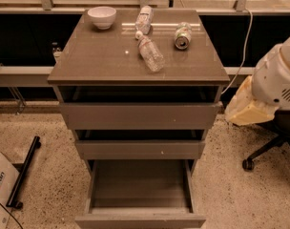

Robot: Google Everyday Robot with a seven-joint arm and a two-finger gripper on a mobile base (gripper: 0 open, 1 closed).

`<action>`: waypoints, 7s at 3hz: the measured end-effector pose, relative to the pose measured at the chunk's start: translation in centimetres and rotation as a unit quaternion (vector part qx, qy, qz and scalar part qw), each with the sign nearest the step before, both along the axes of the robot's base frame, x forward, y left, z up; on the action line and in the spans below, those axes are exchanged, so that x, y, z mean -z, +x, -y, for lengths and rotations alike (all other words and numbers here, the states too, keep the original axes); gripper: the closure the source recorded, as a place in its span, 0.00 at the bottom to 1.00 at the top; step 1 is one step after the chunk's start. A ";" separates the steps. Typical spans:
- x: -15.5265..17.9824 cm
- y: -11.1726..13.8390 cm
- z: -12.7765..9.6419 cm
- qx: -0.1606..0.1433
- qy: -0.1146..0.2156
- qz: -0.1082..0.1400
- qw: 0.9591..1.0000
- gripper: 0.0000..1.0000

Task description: Close bottom drawer

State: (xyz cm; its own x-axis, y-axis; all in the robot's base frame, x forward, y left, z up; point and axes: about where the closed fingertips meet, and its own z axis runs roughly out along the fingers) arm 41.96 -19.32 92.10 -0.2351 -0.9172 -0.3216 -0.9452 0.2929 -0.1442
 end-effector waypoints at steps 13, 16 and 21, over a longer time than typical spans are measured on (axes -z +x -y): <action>38.0 -0.8 -9.7 0.043 0.229 -0.119 0.965 1.00; 45.2 -0.6 -11.4 0.039 0.328 -0.160 0.930 1.00; 54.3 -0.7 -12.5 0.064 0.314 -0.199 0.926 1.00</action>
Offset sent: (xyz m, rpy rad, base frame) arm -0.0246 0.0532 -0.1601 0.1185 0.1265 -0.0154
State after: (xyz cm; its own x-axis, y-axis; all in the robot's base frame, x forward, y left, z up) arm 41.28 -6.82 37.83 -0.5434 -0.5358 -0.6463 -0.8388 0.3145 0.4445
